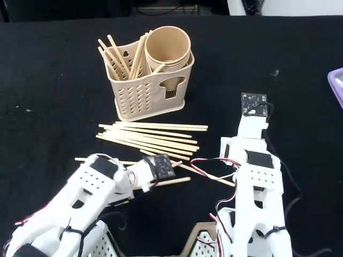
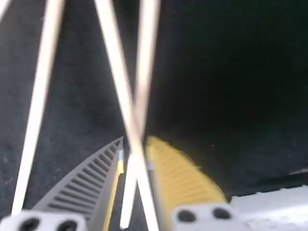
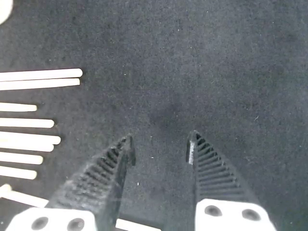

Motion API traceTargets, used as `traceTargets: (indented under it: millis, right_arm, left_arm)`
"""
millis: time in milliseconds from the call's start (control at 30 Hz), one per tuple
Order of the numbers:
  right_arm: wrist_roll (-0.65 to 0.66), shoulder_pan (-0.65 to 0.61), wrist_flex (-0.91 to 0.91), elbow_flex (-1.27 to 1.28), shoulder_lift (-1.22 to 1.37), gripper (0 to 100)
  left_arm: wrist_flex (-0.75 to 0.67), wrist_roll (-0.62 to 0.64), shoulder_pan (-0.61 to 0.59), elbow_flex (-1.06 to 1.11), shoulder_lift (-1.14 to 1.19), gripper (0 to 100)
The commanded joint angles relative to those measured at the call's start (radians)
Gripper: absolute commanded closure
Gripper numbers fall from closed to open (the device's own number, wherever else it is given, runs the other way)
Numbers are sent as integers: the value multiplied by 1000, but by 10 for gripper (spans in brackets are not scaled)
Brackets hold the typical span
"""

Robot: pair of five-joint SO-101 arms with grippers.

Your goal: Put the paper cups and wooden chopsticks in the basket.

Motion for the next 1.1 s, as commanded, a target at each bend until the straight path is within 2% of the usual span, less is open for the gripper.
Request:
traceTargets:
  millis: [0,167,533,633,767,933,1067]
  right_arm:
    - [5,-14,-20,-7,-24,815]
    - [5,-14,-20,-5,-24,815]
    - [5,-14,-20,-5,-24,815]
    - [5,-14,-20,-5,-24,815]
    - [5,-14,-20,-4,-24,815]
    - [5,-14,-20,-4,-24,815]
    - [5,-14,-20,-4,-24,815]
  left_arm:
    - [-63,-5,-53,-7,-6,784]
    - [-203,-5,-71,61,-5,805]
    - [-259,-3,-73,21,-5,812]
    - [-305,83,-73,2,-5,812]
    - [-313,212,-62,-30,-3,812]
    - [-296,219,-73,-28,-9,812]
    - [-227,219,-47,-47,-6,812]
